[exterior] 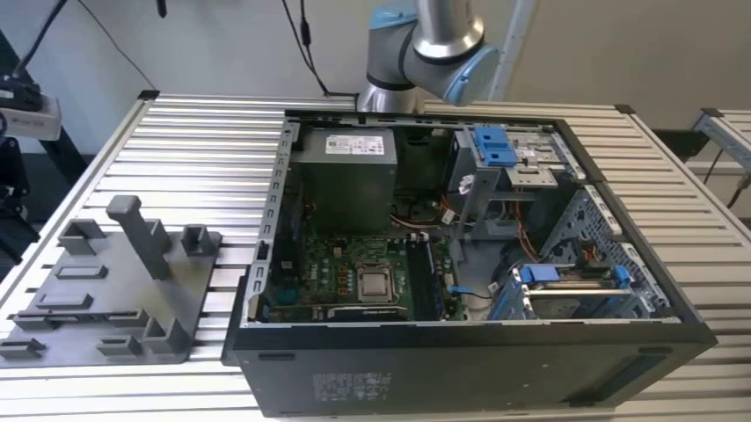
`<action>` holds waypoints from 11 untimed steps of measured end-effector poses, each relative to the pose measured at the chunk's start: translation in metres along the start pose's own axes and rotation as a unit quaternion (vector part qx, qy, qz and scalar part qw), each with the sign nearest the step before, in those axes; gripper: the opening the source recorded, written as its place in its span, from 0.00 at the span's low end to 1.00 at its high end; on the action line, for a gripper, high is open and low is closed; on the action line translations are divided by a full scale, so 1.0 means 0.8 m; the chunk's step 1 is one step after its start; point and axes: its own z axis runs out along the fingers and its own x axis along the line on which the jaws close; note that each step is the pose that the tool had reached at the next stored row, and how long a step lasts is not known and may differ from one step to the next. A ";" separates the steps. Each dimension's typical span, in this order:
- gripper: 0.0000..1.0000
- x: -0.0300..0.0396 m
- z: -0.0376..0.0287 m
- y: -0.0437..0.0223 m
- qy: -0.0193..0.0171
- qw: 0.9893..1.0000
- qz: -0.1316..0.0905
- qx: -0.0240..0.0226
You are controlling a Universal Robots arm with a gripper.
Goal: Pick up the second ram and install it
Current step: 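Pick up the second ram and move it above second insertion slot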
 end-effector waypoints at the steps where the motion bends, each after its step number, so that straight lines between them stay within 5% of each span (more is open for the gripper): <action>1: 0.36 -0.0002 0.0023 0.0000 0.000 1.000 0.000 0.000; 11: 0.36 -0.0020 0.0236 -0.0005 0.000 1.000 0.000 0.003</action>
